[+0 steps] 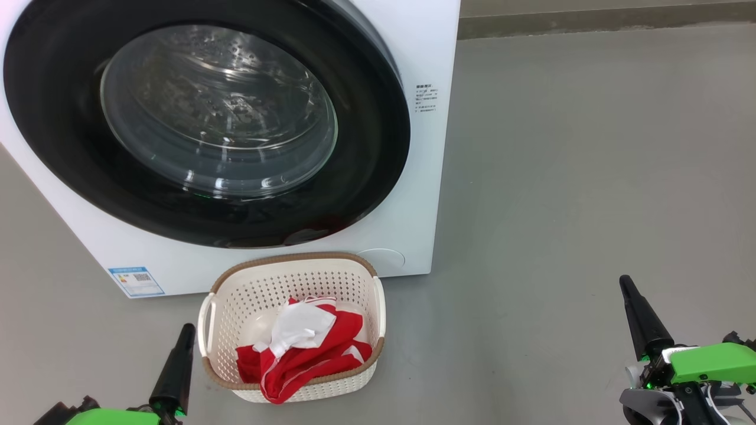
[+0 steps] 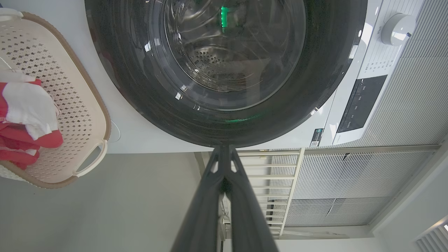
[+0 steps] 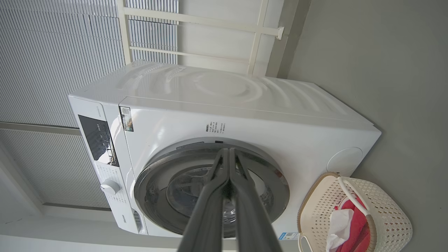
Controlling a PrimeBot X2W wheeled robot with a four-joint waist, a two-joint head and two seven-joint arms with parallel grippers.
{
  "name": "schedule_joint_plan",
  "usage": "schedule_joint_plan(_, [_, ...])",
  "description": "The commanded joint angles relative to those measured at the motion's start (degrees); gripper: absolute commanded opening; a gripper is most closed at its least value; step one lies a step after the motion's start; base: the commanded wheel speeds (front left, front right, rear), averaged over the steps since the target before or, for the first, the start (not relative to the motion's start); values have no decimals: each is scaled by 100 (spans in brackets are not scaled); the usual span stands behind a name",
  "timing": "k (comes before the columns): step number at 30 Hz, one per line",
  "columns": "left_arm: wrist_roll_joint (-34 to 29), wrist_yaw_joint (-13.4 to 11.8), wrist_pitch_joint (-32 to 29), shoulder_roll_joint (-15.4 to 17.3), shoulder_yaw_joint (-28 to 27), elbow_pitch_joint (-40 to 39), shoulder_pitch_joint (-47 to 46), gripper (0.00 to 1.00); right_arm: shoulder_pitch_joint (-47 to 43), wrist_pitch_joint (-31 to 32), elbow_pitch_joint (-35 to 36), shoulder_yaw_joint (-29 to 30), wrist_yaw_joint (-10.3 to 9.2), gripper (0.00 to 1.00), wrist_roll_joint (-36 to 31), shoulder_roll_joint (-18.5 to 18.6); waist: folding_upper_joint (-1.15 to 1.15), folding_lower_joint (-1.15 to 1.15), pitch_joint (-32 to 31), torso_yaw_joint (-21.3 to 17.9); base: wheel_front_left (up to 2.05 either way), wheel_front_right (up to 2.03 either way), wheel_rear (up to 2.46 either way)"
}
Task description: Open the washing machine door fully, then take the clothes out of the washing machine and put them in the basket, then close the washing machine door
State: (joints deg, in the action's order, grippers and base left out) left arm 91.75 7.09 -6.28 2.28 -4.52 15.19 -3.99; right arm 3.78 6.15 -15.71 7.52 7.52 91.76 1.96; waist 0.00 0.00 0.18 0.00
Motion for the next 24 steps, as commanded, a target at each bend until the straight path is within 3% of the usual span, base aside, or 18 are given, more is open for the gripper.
schedule_joint_plan(1, [40,40,-22,60,-201,-115,-220,0,241,38,168,-94,-3,0,35,92,0,0,0,0,0,0,0])
schedule_joint_plan(24, [41,40,-21,60,-200,-115,-220,0,241,39,168,-94,-3,0,35,92,0,0,0,0,0,0,0])
